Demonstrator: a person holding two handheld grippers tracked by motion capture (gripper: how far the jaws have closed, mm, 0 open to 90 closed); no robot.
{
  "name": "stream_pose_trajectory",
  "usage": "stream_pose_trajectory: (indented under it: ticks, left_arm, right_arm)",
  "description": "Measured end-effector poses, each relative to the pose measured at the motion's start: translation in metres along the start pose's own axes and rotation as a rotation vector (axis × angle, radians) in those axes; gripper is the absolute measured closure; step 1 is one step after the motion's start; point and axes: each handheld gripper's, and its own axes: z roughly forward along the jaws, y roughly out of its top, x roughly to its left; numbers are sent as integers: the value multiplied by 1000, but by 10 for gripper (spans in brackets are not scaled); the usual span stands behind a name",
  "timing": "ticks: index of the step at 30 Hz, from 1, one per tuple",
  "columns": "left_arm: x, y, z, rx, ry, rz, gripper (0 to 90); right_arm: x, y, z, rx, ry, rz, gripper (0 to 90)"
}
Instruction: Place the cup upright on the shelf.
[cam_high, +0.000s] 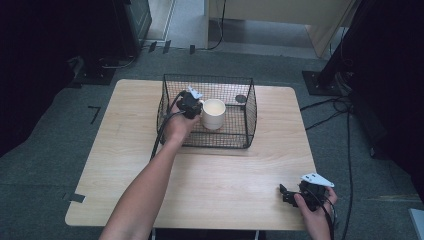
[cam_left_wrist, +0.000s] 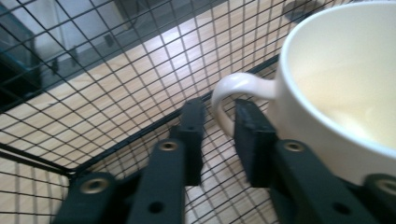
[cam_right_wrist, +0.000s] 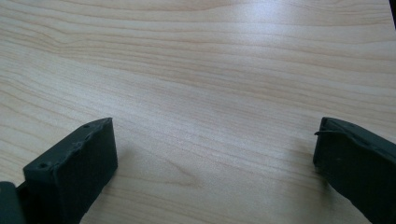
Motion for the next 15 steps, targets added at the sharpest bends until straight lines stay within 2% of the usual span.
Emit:
stream_pose_trajectory:
  ticks: [3,6,10,13,15]
  left_arm:
    - [2,1,-1,8,47,-5,568]
    - [5,3,-5,-6,53,-72,475]
    - [7,6,-11,-70,30,-130,409]
    - [8,8,-17,-104,63,-132,370]
    - [9,10,-21,-127,68,-159,342]
  right_arm:
    - [0,0,0,0,1,0,0]
    - [0,0,0,0,1,0,0]
    - [0,0,0,-1,1,0,0]
    - [0,0,0,0,1,0,0]
    - [0,0,0,0,1,-1,0]
